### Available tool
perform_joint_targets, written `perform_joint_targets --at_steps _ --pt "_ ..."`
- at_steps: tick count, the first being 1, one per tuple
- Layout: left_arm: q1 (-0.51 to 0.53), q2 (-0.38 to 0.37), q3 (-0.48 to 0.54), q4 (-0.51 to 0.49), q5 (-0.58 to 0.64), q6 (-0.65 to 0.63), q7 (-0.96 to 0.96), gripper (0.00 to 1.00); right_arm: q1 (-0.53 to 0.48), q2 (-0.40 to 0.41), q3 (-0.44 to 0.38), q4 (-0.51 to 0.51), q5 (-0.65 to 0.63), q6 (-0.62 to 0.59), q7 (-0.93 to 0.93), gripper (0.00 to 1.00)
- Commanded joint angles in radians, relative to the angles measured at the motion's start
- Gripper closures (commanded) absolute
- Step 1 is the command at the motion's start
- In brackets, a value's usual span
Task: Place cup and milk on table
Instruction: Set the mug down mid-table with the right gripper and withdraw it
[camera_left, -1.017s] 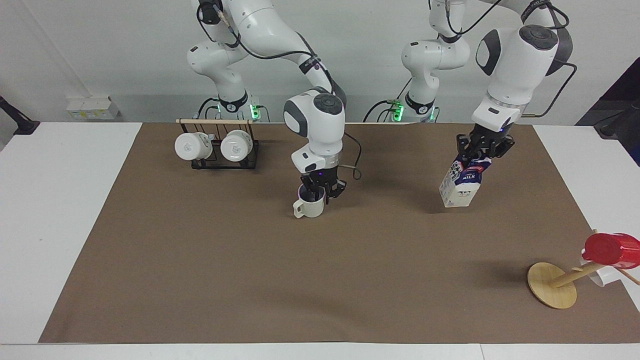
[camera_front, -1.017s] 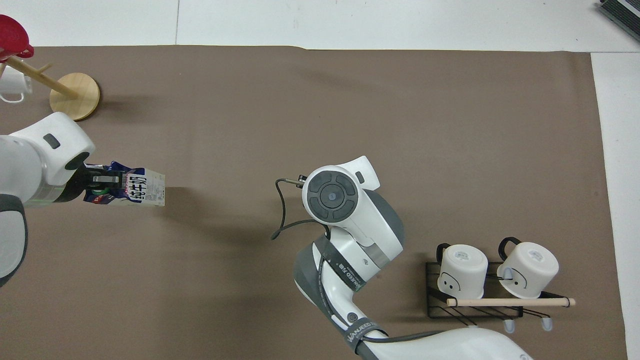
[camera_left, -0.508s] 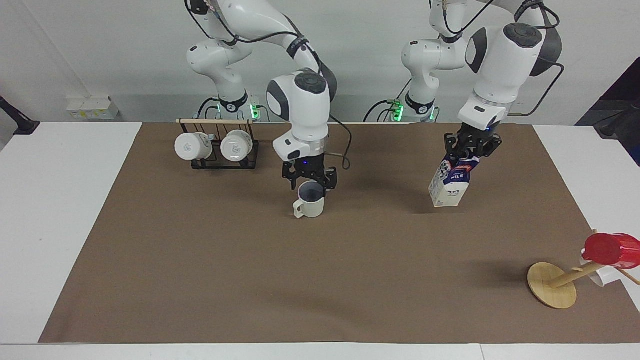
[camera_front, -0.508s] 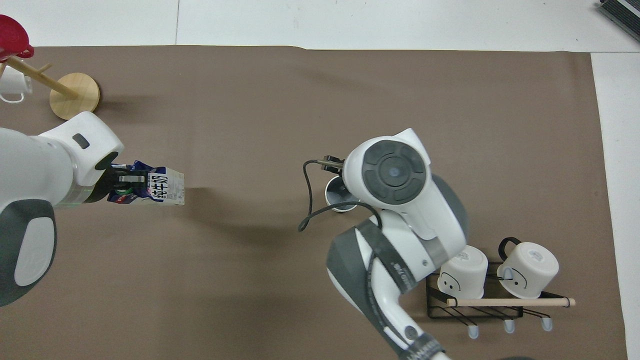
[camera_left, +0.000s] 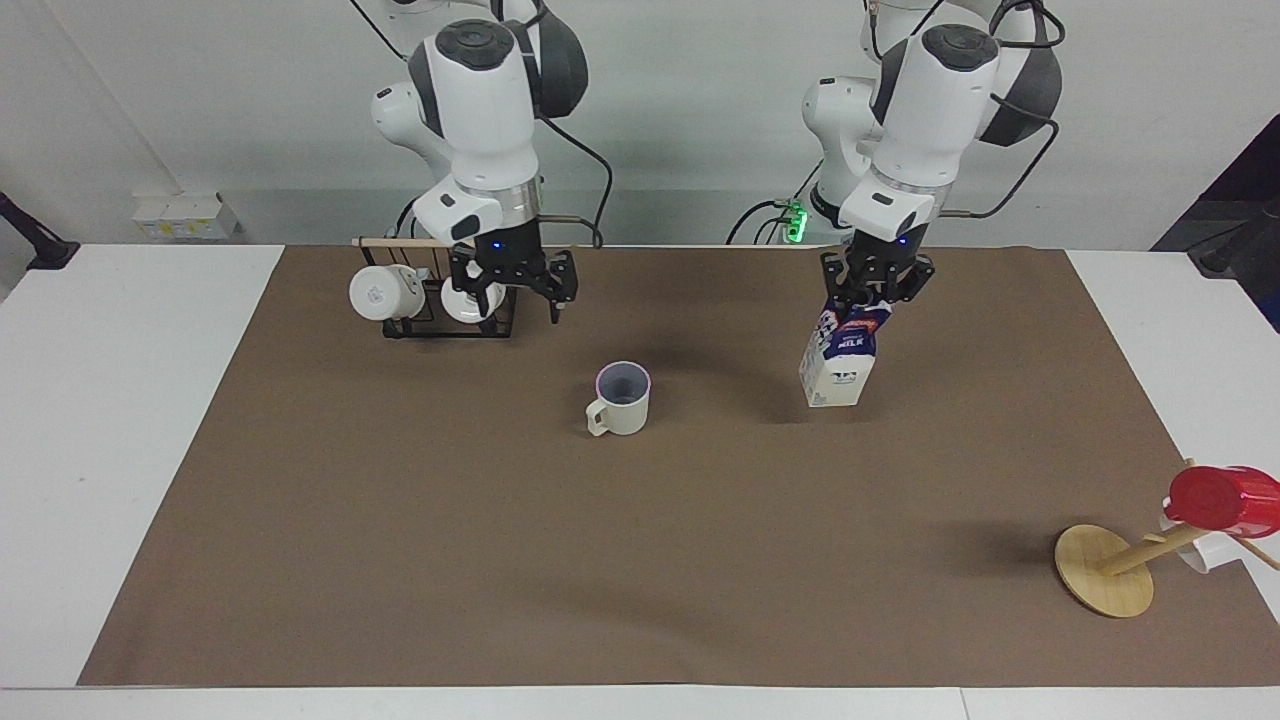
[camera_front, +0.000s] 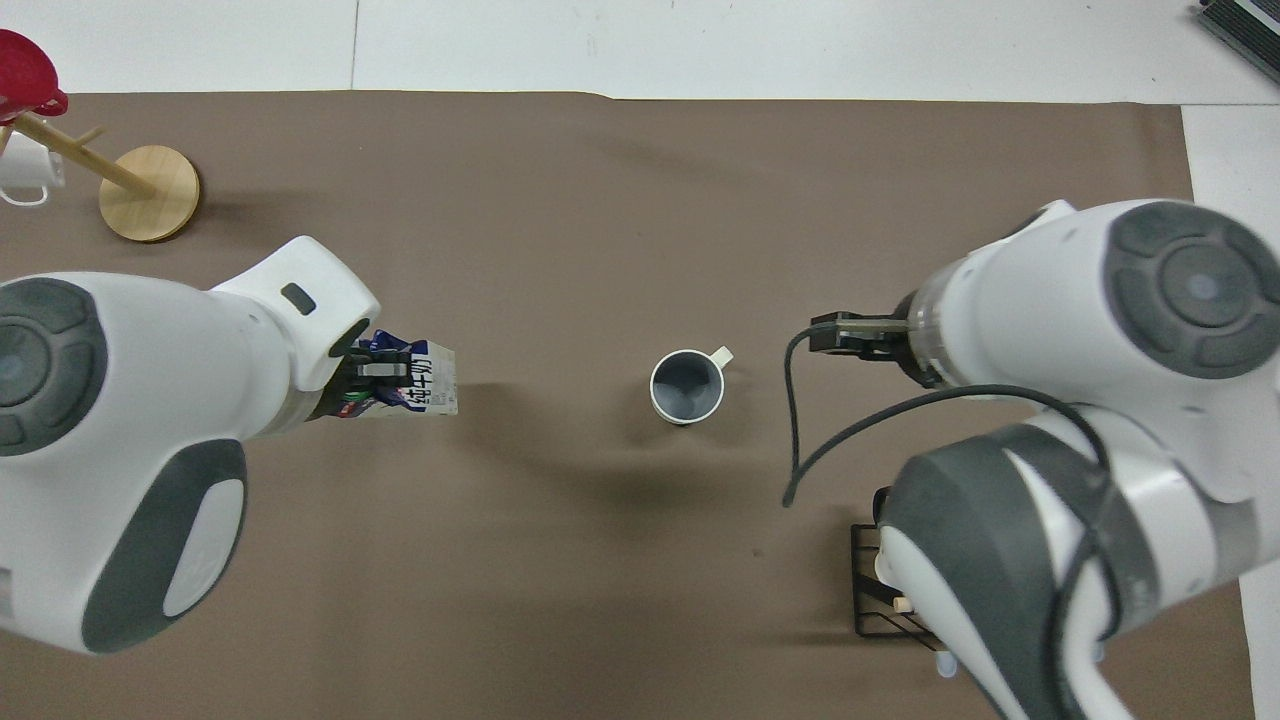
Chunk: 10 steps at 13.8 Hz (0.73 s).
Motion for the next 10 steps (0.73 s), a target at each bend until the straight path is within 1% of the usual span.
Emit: perform_joint_targets --at_steps 1,5,7,9,10 --pt "-0.1 0.062 0.014 0.046 0.021 -0.01 -0.12 0.61 -0.08 -0.071 0.008 -0.022 0.022 -0.053 -0.109 0.0" --pt "-0.172 0.125 0.016 0.049 0.034 0.071 -0.214 0.61 -0.146 -0.097 0.005 -0.015 0.023 -0.094 -0.137 0.0" --pt "-0.206 0.159 0.012 0.047 0.104 0.107 -0.28 0.61 -0.191 -0.112 0.005 -0.012 0.034 -0.122 -0.203 0.0" --pt "-0.24 0.193 0.014 0.043 0.118 0.131 -0.329 0.61 -0.231 -0.115 -0.009 0.04 0.072 -0.18 -0.235 0.0" --pt "-0.24 0.196 0.014 0.042 0.119 0.141 -0.331 0.61 -0.242 -0.115 -0.018 0.052 0.077 -0.2 -0.251 0.0"
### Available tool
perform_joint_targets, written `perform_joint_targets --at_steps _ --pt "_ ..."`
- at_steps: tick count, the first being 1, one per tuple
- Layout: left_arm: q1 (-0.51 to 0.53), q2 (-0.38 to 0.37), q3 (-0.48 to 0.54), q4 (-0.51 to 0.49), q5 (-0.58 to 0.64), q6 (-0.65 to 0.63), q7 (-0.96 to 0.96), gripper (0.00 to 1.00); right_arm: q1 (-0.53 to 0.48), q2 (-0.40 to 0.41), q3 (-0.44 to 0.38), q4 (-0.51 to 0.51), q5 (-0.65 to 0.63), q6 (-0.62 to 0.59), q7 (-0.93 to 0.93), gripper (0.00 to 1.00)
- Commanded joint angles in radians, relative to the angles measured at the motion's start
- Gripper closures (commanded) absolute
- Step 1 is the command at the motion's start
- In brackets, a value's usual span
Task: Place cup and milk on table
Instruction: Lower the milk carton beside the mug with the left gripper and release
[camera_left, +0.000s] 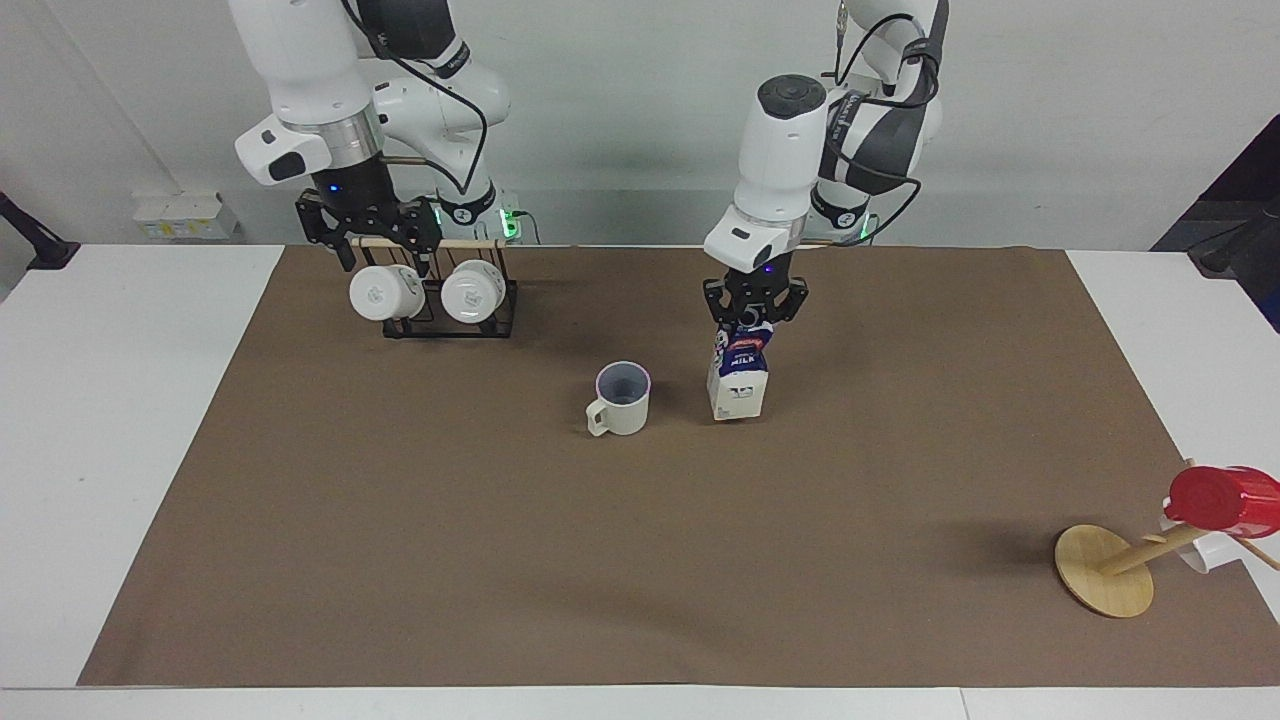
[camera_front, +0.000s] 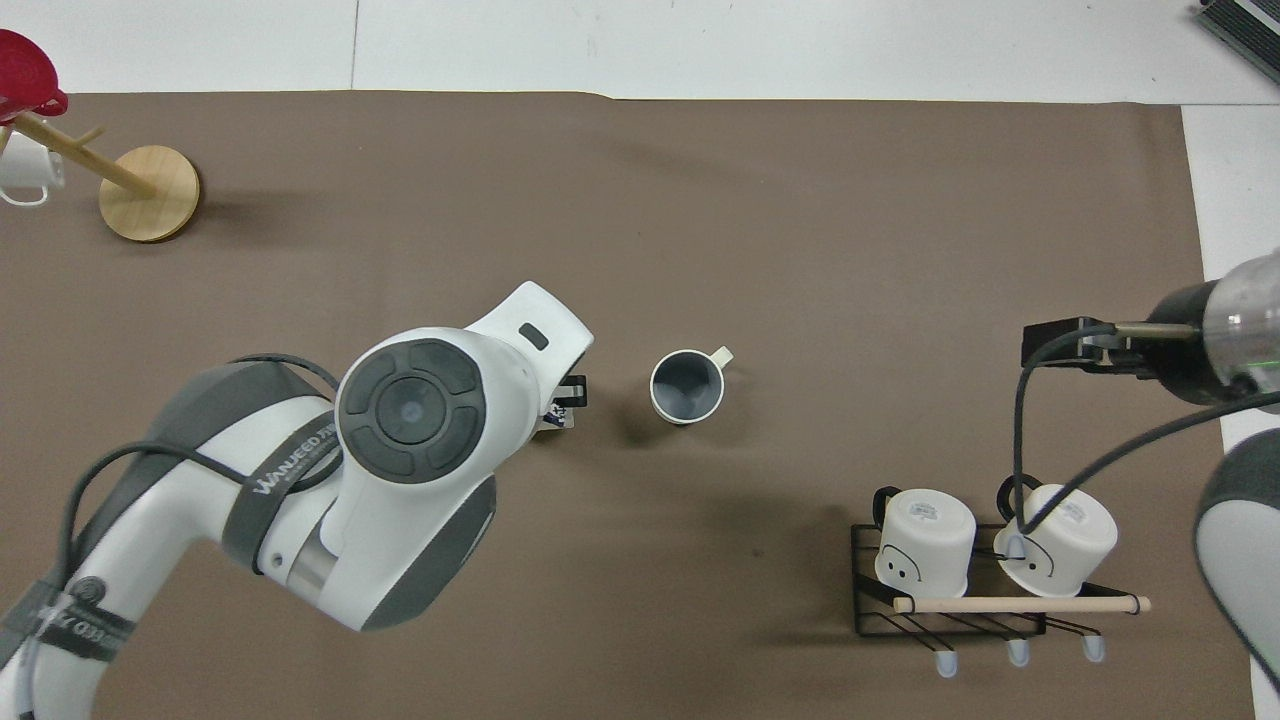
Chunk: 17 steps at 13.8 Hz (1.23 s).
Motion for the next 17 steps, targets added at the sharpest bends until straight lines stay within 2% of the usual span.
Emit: perform_joint_targets --at_steps 1,5,8,10,12,13,14,15,16,17 --pt "-0.031 0.029 0.017 0.019 0.028 0.024 -0.037 0.61 -0.044 -0.016 -0.026 0.033 0.039 -0.061 -0.072 0.0" --pt "-0.031 0.03 0.012 0.006 0.015 0.042 -0.049 0.61 -0.048 -0.018 -0.122 0.07 0.041 -0.121 -0.181 0.0" --pt "-0.027 0.032 0.012 0.006 0.002 0.053 -0.063 0.61 -0.032 -0.015 -0.115 0.136 0.038 -0.166 -0.18 0.0" --pt "-0.032 0.047 0.012 0.005 -0.003 0.055 -0.065 0.61 -0.028 0.025 -0.098 0.217 0.033 -0.261 -0.178 0.0" --pt "-0.037 0.047 0.012 -0.003 -0.003 0.055 -0.057 0.6 -0.022 0.033 -0.098 0.214 0.038 -0.226 -0.173 0.0" --pt "-0.037 0.047 0.012 -0.003 -0.003 0.055 -0.056 0.54 -0.021 0.033 -0.098 0.21 0.036 -0.218 -0.172 0.0" --pt "-0.037 0.047 0.012 -0.003 -0.003 0.055 -0.056 0.36 -0.019 0.033 -0.098 0.21 0.038 -0.222 -0.172 0.0" --pt "-0.037 0.047 0.012 -0.001 -0.003 0.053 -0.054 0.04 -0.019 0.03 -0.098 0.207 0.038 -0.224 -0.17 0.0" --pt "-0.037 0.05 0.012 0.0 -0.003 0.052 -0.054 0.0 -0.019 0.031 -0.095 0.204 0.036 -0.213 -0.166 0.0" --pt "-0.037 0.047 0.014 0.009 0.0 0.04 -0.051 0.0 -0.021 0.037 -0.089 0.211 0.035 -0.215 -0.166 0.0"
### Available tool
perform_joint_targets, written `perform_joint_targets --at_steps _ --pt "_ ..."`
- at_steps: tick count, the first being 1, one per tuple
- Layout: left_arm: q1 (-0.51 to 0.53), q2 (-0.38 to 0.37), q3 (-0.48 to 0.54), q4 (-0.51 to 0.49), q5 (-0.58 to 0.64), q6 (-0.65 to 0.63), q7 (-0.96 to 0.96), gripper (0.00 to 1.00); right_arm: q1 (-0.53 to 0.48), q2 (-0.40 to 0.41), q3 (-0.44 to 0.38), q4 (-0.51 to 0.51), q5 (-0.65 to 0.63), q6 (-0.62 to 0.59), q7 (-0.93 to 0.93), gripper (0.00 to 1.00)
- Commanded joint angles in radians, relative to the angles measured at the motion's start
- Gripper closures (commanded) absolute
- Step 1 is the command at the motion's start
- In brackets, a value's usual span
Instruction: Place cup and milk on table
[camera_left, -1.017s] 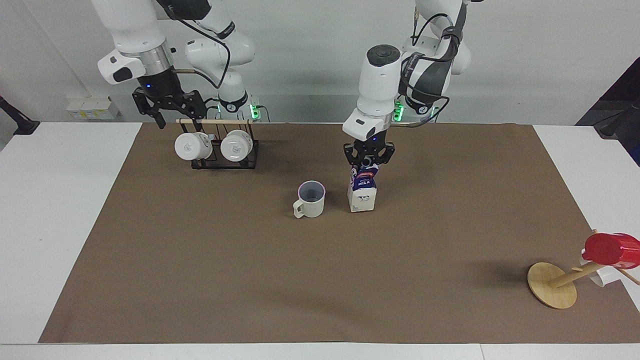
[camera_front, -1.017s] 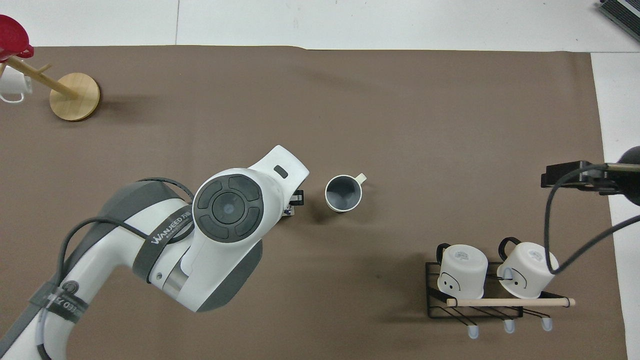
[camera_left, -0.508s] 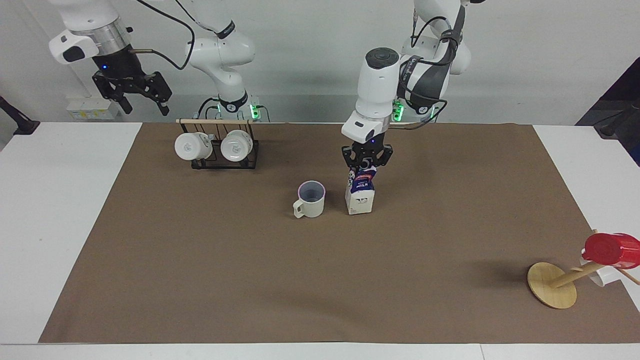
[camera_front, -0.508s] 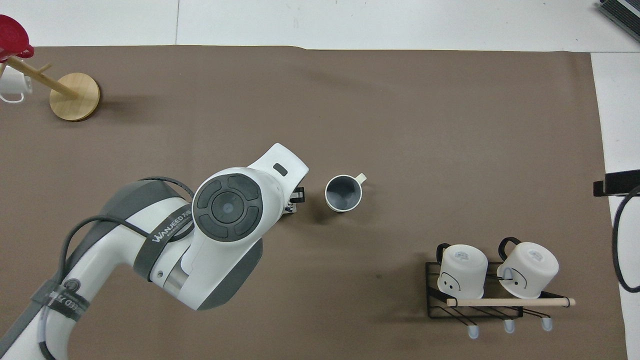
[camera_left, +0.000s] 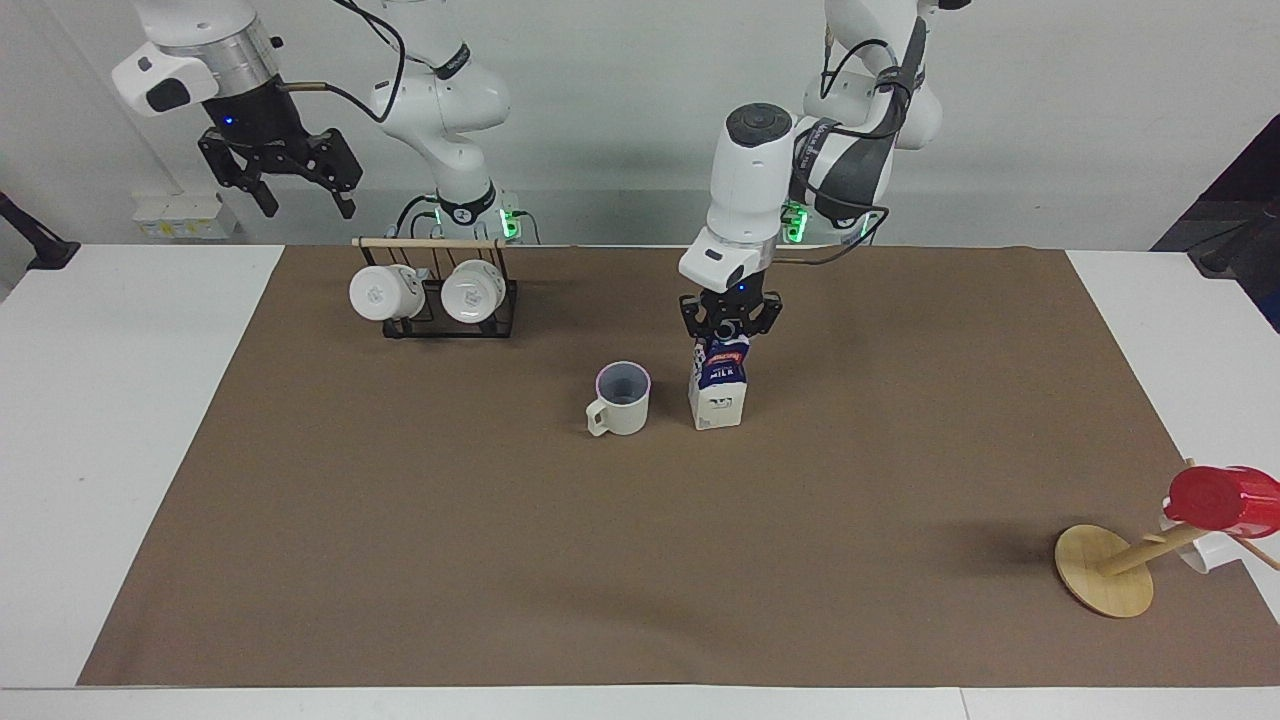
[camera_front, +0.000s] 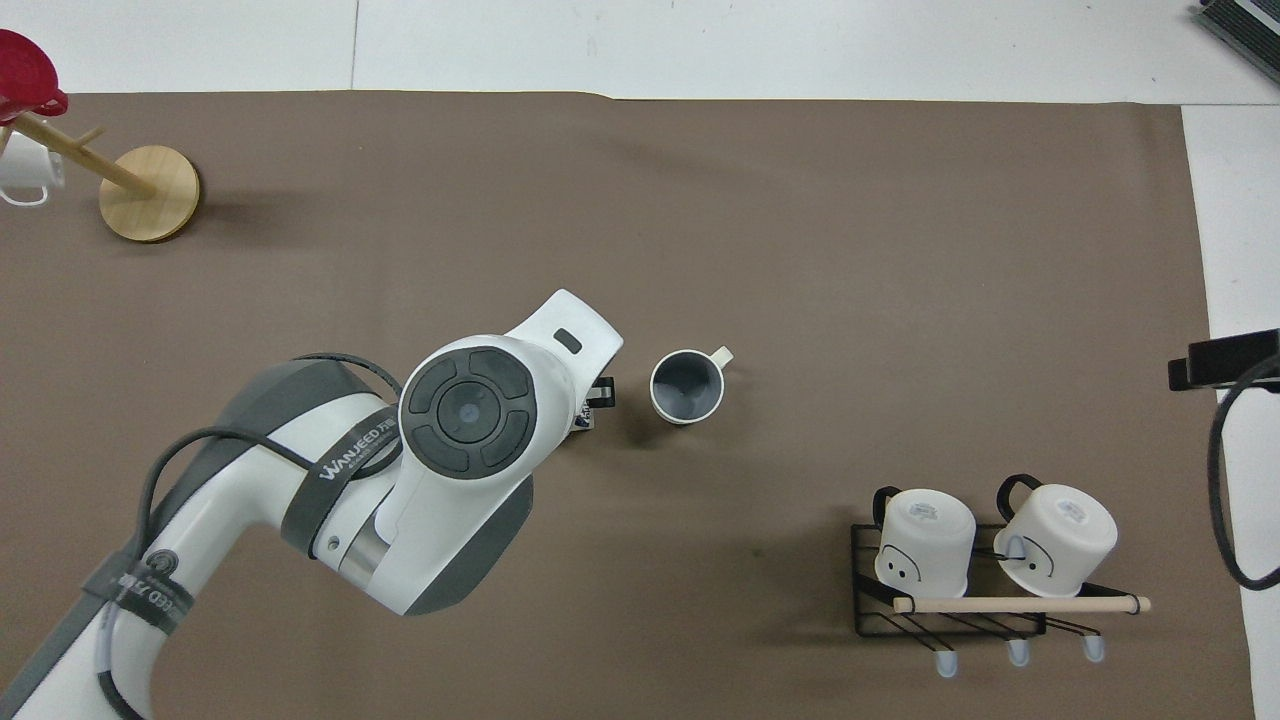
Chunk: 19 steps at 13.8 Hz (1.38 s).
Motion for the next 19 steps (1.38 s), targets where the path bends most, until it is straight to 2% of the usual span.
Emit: perform_joint_targets --at_steps 1,3,5,8,9,11,14,19 --pt "-0.014 -0.009 0.013 0.012 -0.001 -0.01 -0.001 0.0 -0.003 0.013 0.004 0.023 0.017 0.002 -0.002 0.0" --pt "0.001 -0.045 0.024 0.026 -0.002 -0.056 0.028 0.0 -0.003 0.013 0.004 0.023 0.014 0.005 -0.001 0.0" --pt "0.059 -0.075 0.024 0.053 -0.002 -0.119 0.101 0.0 -0.002 0.013 0.009 0.022 0.015 0.005 -0.001 0.0" --pt "0.124 -0.118 0.029 0.122 -0.004 -0.274 0.203 0.0 -0.02 0.014 0.02 0.02 0.014 0.006 -0.002 0.0" --pt "0.152 -0.133 0.029 0.133 -0.004 -0.315 0.249 0.0 -0.055 0.014 0.059 0.02 0.015 0.002 -0.002 0.0" --pt "0.21 -0.179 0.03 0.135 -0.005 -0.364 0.365 0.0 -0.204 0.014 0.208 0.018 0.018 -0.001 -0.004 0.0" --pt "0.297 -0.231 0.032 0.135 -0.005 -0.432 0.508 0.0 -0.2 0.014 0.213 0.02 0.014 0.005 -0.004 0.0" --pt "0.418 -0.279 0.033 0.135 -0.051 -0.492 0.703 0.0 -0.163 0.014 0.17 0.017 0.012 0.003 -0.001 0.0"
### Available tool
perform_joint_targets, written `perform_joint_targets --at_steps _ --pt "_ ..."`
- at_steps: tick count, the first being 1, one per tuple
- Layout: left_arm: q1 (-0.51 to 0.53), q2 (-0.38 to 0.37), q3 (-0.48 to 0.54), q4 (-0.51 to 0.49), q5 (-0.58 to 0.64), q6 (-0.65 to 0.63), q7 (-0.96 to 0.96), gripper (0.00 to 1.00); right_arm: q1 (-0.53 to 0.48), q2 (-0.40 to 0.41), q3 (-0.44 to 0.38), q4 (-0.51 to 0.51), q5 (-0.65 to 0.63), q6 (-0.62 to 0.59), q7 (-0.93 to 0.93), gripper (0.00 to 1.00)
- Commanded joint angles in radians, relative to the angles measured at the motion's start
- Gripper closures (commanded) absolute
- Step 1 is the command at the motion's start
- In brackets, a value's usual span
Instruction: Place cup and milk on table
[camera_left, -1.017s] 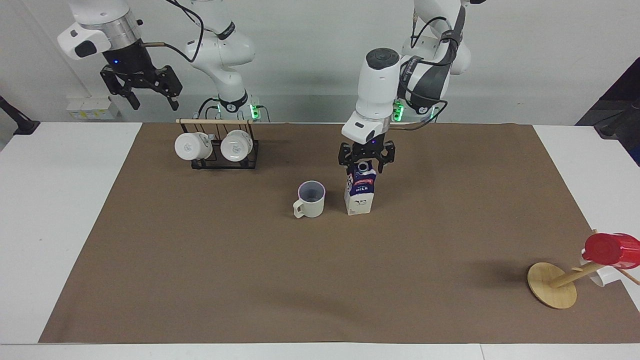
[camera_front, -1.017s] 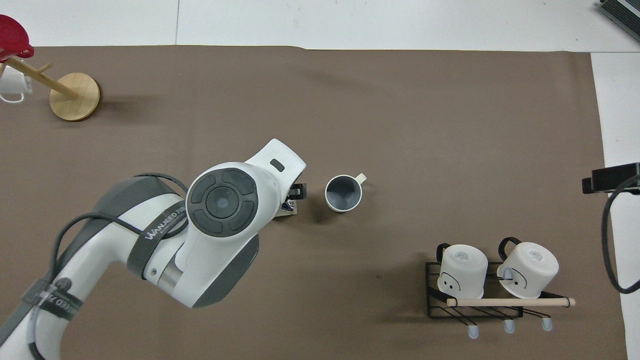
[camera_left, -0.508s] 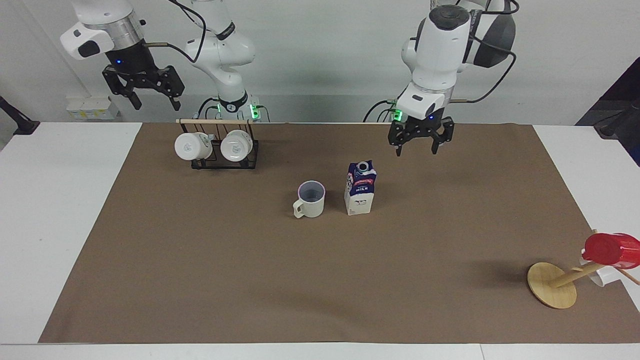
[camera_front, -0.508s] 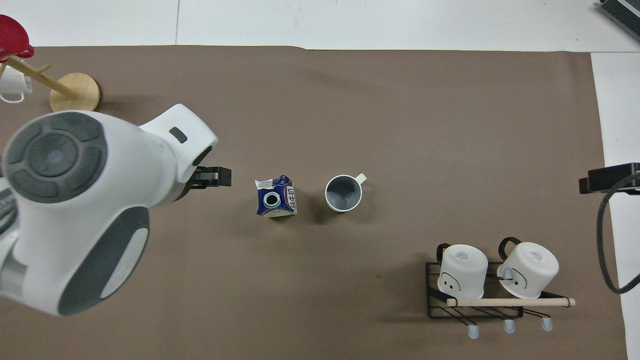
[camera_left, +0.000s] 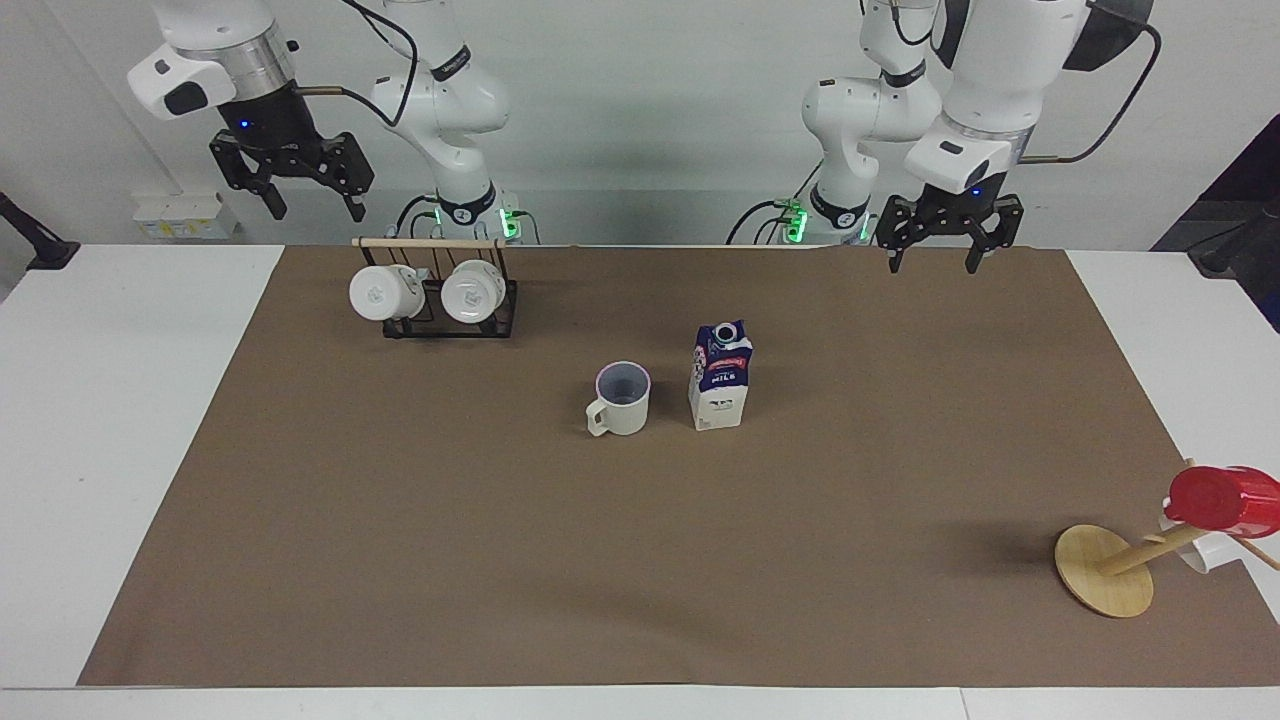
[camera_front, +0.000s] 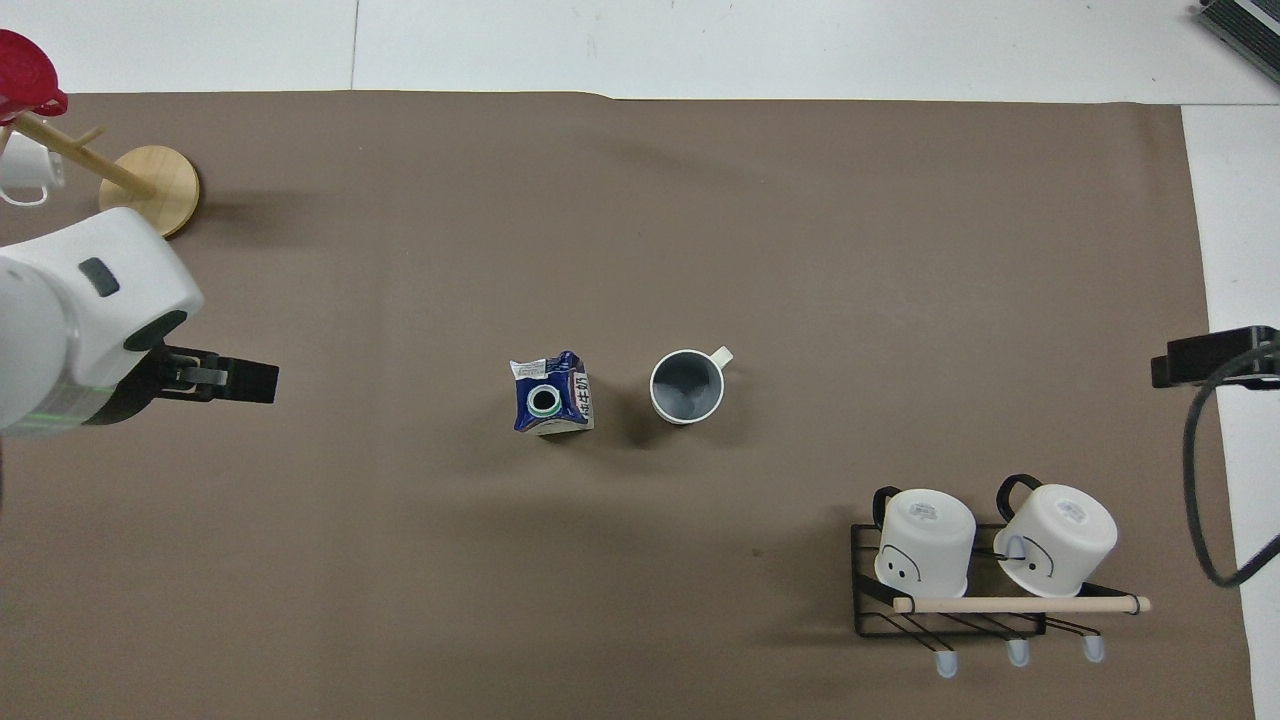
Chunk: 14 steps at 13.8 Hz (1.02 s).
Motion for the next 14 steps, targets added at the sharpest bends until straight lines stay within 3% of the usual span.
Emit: perform_joint_targets --at_steps 1,6,8,14 --pt "0.068 -0.02 -0.009 0.0 -0.041 -0.031 0.08 0.0 0.013 0.004 -0.02 0.009 0.012 0.001 -0.001 0.0" --pt "0.08 -0.014 0.005 0.062 -0.042 -0.071 0.078 0.0 0.023 -0.005 -0.025 -0.005 0.006 -0.002 0.002 0.0" --pt "0.08 -0.007 0.005 0.072 -0.07 -0.071 0.075 0.0 0.075 -0.005 -0.078 0.006 0.001 -0.025 0.006 0.0" --pt "0.082 0.003 0.01 0.111 -0.09 -0.12 0.066 0.0 0.069 -0.011 -0.089 -0.005 0.02 -0.017 0.011 0.0"
